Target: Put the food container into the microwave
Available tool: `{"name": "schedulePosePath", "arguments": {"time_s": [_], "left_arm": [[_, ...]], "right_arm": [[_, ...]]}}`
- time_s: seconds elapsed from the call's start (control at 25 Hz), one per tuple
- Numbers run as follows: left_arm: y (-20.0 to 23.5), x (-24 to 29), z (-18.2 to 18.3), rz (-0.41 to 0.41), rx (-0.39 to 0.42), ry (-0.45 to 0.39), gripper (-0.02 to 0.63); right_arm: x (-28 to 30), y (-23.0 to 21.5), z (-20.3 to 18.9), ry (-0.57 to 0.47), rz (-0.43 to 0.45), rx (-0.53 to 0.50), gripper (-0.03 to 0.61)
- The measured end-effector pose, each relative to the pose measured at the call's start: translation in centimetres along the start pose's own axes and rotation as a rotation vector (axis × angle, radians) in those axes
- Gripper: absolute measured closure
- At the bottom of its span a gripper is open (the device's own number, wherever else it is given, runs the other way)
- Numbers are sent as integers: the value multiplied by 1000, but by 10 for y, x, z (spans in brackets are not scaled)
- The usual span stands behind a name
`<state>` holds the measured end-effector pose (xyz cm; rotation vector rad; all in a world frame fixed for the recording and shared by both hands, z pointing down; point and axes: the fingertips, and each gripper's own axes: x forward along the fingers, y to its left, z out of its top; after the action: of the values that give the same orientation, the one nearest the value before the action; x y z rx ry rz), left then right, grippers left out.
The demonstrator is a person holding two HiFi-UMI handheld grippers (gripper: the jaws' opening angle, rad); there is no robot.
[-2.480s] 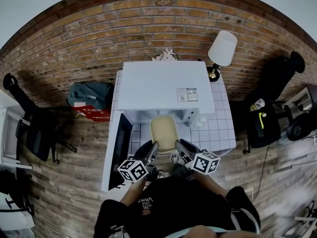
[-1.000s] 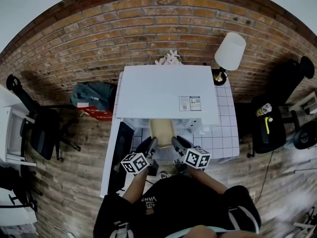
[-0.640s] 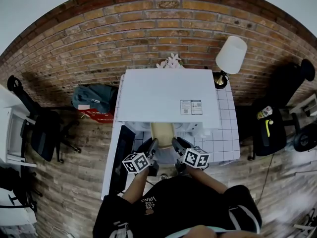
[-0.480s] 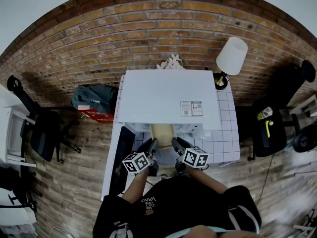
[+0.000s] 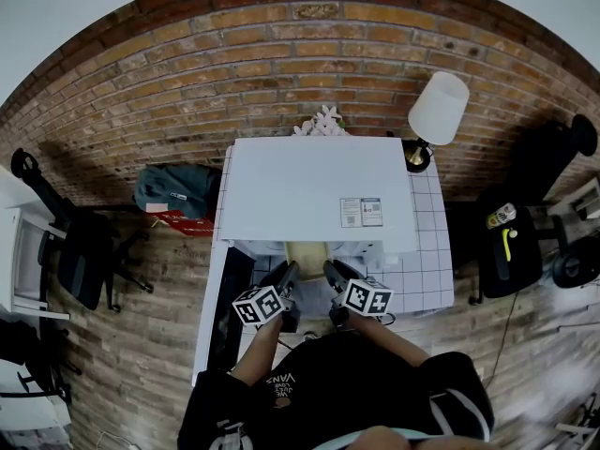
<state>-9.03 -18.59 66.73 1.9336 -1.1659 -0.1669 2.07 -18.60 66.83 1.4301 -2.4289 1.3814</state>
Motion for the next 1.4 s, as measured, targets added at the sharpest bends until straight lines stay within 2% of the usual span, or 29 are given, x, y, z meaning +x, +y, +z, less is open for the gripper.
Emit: {"name": "schedulePosePath", "arguments": {"time_s": [0.76,1.2,1.4], "left_arm": [[-1,13,9,-1,27,-9,500],[-7,12,9,-33,23,-28,476],[-7,8,10,-34,28,-28,459]], "right_arm": [[9,0,15,-31,0,-5,475],[8,2,17,-38,13,-6,413],[4,5,18,-45,18,-7,407]]}}
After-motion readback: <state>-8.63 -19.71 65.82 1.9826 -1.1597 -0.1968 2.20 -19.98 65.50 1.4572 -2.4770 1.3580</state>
